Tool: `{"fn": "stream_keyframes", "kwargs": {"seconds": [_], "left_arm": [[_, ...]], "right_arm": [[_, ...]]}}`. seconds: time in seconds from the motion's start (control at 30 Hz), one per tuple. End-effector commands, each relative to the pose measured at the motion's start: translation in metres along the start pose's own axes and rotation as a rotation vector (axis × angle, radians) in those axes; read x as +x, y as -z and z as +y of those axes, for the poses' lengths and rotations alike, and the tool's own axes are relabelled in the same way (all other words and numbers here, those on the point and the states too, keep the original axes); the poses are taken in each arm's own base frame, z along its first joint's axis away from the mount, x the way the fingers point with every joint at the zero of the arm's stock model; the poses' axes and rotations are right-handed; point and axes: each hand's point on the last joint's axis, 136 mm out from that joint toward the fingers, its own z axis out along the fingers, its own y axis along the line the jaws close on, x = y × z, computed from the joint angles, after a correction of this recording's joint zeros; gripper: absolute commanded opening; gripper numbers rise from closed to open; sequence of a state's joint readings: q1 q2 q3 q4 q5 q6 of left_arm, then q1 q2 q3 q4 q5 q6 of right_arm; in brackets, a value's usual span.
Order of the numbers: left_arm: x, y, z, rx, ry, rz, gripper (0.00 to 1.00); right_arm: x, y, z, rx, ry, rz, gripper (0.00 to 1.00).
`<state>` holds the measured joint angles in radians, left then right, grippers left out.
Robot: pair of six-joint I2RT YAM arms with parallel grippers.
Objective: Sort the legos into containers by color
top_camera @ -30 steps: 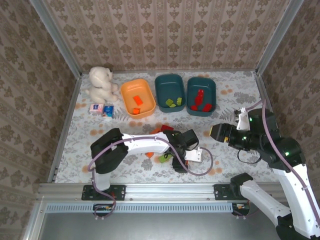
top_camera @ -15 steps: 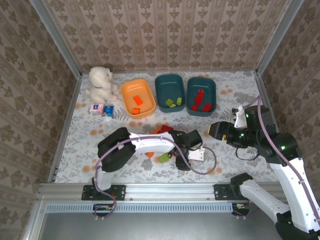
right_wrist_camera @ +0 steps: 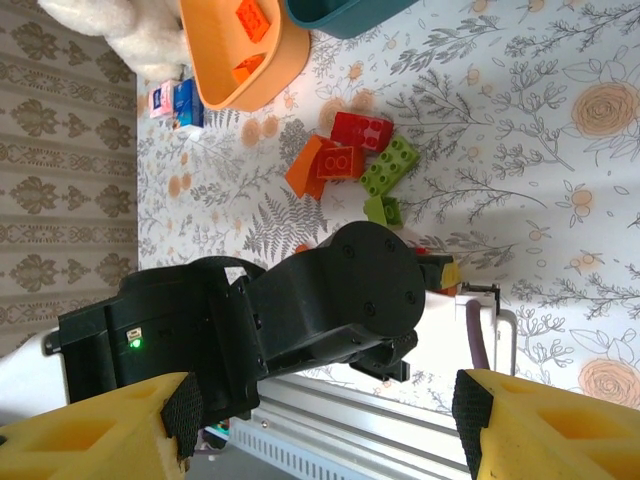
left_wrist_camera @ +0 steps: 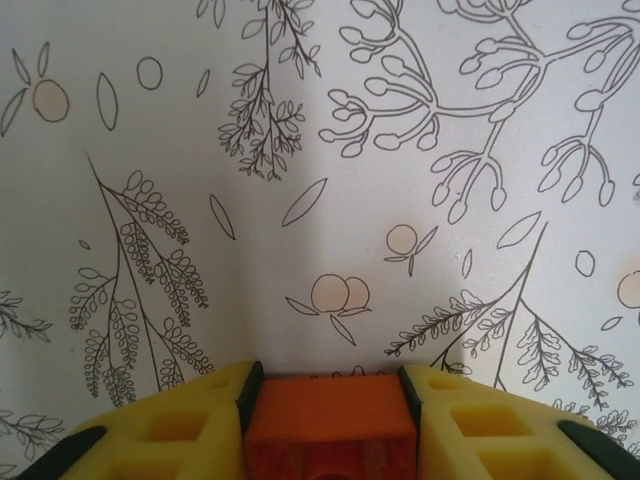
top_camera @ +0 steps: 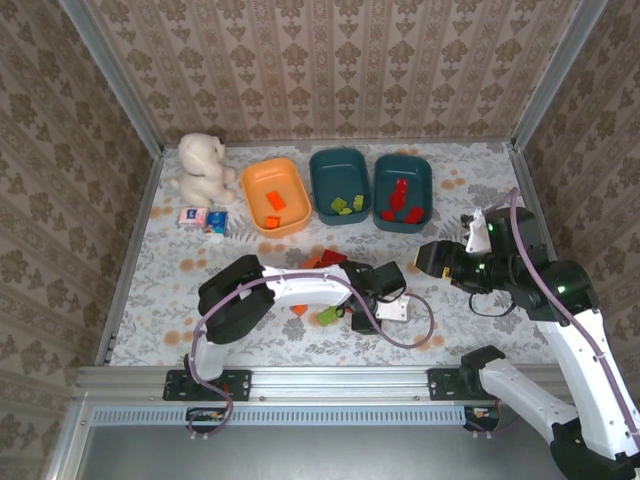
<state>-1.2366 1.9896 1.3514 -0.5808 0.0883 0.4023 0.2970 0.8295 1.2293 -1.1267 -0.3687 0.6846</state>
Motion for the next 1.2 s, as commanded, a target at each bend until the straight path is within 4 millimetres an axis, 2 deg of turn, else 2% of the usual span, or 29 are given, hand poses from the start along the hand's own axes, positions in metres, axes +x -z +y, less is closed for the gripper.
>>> {"fn": "stream_keyframes", "kwargs": {"seconds": [0.0,0.1,0.2,0.27,0.37,0.4,0.5,0.6,0.67,0.77,0.83,0.93,1.0,1.07,1.17], "left_arm": [[-0.002,0.013,0.007,-0.06,0.016,-0.013,0.36],[-0.02,0.04,0.022,-0.122,0.057,-0.08,0.36],[-0.042,0.081,0.045,-0.186,0.164,-0.19,0.35],[-0.048,0.114,0.069,-0.239,0.272,-0.269,0.36],[-0.039,0.155,0.107,-0.312,0.427,-0.343,0.36],[-0.033,0.165,0.118,-0.326,0.474,-0.357,0.36],[0.004,0.185,0.162,-0.391,0.629,-0.348,0.36],[0.05,0.19,0.197,-0.448,0.763,-0.302,0.36],[0.086,0.187,0.219,-0.475,0.864,-0.27,0.36],[0.127,0.179,0.244,-0.481,0.982,-0.231,0.36],[0.145,0.173,0.258,-0.481,1.036,-0.218,0.36],[0.169,0.159,0.279,-0.464,1.124,-0.199,0.36],[0.182,0.15,0.29,-0.462,1.166,-0.172,0.36],[0.191,0.142,0.3,-0.458,1.195,-0.154,0.36],[0.192,0.131,0.309,-0.438,1.207,-0.138,0.36]], "right_arm": [[-0.006,0.007,0.01,-0.027,0.017,-0.018,0.7],[-0.013,0.013,0.016,-0.037,0.038,-0.049,0.69],[-0.025,0.028,0.029,-0.07,0.077,-0.116,0.69],[-0.034,0.043,0.042,-0.105,0.109,-0.179,0.68],[-0.05,0.06,0.065,-0.18,0.149,-0.259,0.69],[-0.053,0.06,0.071,-0.196,0.156,-0.26,0.69],[-0.061,0.044,0.079,-0.226,0.146,-0.22,0.68],[-0.066,0.023,0.081,-0.249,0.137,-0.18,0.68],[-0.065,0.002,0.076,-0.228,0.122,-0.115,0.68],[-0.058,-0.031,0.074,-0.223,0.113,-0.002,0.68],[-0.049,-0.05,0.076,-0.211,0.144,0.067,0.68],[-0.034,-0.074,0.078,-0.156,0.215,0.142,0.68],[-0.03,-0.083,0.083,-0.151,0.228,0.162,0.68],[-0.028,-0.089,0.087,-0.16,0.222,0.166,0.68],[-0.028,-0.094,0.089,-0.161,0.214,0.166,0.68]]}}
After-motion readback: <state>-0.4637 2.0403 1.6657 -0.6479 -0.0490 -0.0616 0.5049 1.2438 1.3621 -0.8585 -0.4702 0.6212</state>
